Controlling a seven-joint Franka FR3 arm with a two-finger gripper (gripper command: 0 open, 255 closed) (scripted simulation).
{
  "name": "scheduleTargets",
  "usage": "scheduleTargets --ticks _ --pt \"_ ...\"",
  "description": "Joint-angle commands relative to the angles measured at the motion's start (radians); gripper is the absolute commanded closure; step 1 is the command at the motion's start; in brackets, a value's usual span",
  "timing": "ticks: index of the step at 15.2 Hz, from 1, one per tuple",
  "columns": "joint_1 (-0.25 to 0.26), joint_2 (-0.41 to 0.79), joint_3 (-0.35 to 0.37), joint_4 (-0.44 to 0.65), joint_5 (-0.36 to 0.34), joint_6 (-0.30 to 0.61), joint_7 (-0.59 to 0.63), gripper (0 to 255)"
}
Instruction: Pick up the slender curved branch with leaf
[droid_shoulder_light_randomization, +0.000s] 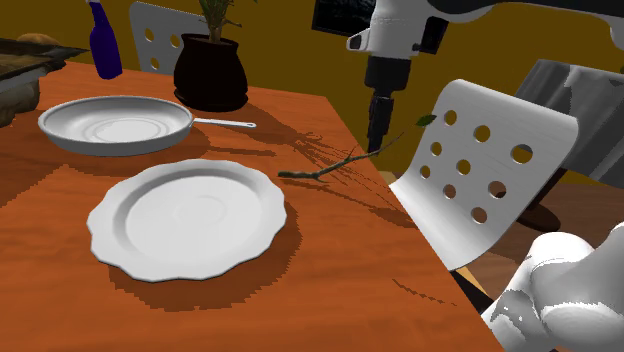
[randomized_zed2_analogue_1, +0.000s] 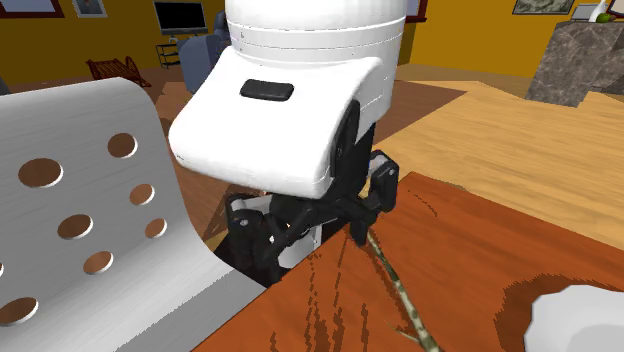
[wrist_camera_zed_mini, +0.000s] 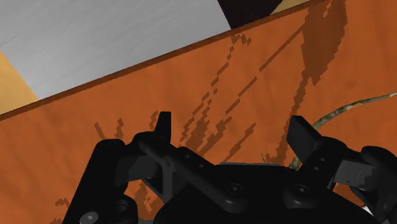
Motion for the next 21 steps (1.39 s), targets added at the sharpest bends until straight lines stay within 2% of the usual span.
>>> scheduleTargets --ticks 1,3,10,13,14,21 --pt "0.029 0.061 0.026 0.062 0.007 -0.032 -0.032 0" --pt "0.056 0.112 0.052 0.117 0.012 -0.065 -0.061 0" --pt "0.056 0.095 0.053 0.004 0.015 0.03 -0.067 0" --pt "0.055 0.095 0.054 -0.004 0.015 0.038 -0.068 0" --pt "0.056 0.092 0.055 -0.019 0.016 0.05 -0.068 255" --pt "0.045 0.103 0.041 -0.003 0.006 0.042 -0.091 255"
